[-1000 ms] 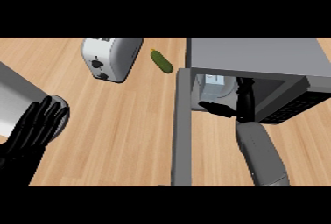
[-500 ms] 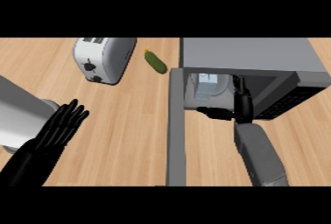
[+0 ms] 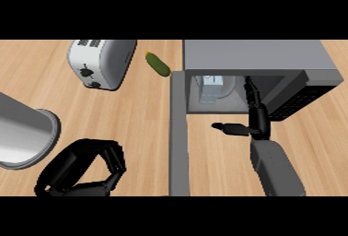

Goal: Pick up the milk, place it into the microwave and close the microwave

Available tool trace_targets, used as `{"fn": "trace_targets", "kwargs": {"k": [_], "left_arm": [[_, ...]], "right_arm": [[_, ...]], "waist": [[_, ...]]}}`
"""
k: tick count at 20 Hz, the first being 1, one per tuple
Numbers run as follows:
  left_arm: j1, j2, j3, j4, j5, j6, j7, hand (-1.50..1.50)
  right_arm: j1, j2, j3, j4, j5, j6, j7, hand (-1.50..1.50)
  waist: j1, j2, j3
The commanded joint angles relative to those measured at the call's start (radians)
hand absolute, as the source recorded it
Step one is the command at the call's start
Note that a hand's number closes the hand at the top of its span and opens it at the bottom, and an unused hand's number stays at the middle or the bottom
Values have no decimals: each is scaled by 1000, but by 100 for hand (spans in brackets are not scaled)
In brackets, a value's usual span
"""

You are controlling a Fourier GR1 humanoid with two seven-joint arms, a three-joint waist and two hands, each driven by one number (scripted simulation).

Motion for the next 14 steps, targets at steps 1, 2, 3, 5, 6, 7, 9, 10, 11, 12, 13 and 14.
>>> {"fn": "trace_targets", "kwargs": {"k": [1,2,3,5,6,7,9,10,11,12,13,14], "left_arm": [[-48,-13,-77,101,-77,41,-18,150],[-114,-14,-58,142,-66,54,8,150],[-85,-14,-69,158,-130,67,-61,150],[-103,4,-84,217,-218,79,-145,150],[-147,1,-88,233,-206,77,-80,150],[-118,-1,-139,261,-231,53,-110,150],[-136,-14,-192,280,-244,49,-86,150],[-174,-14,-208,352,-273,63,-121,150],[-158,-14,-245,378,-289,96,-150,150],[-157,-14,-276,391,-287,96,-171,150],[-190,-14,-300,368,-250,113,-93,150],[-169,-14,-317,406,-292,116,-173,150]], "right_arm": [[121,-2,53,-158,-14,73,63,-150],[180,12,84,-193,-34,59,62,-150],[228,12,148,-275,-45,20,86,-150],[284,12,155,-373,-33,37,133,-150],[338,-5,153,-421,-33,78,129,-150],[363,-26,155,-425,-30,96,117,-150],[423,3,172,-545,-49,88,168,-150],[443,6,192,-554,-29,82,153,-150],[494,-31,187,-636,-50,122,174,-150],[524,-28,198,-662,-44,119,165,-150],[544,-56,192,-750,-70,149,232,-150],[595,0,241,-791,-30,96,240,-150]], "waist": [[-16,-3,0],[-21,-3,0],[-16,-3,0],[-22,-4,0],[-31,-5,-1],[-29,-4,0],[-29,-4,-1],[-26,-1,0],[-35,-3,-1],[-23,-1,0],[-25,-3,0],[-18,-1,0]]}}
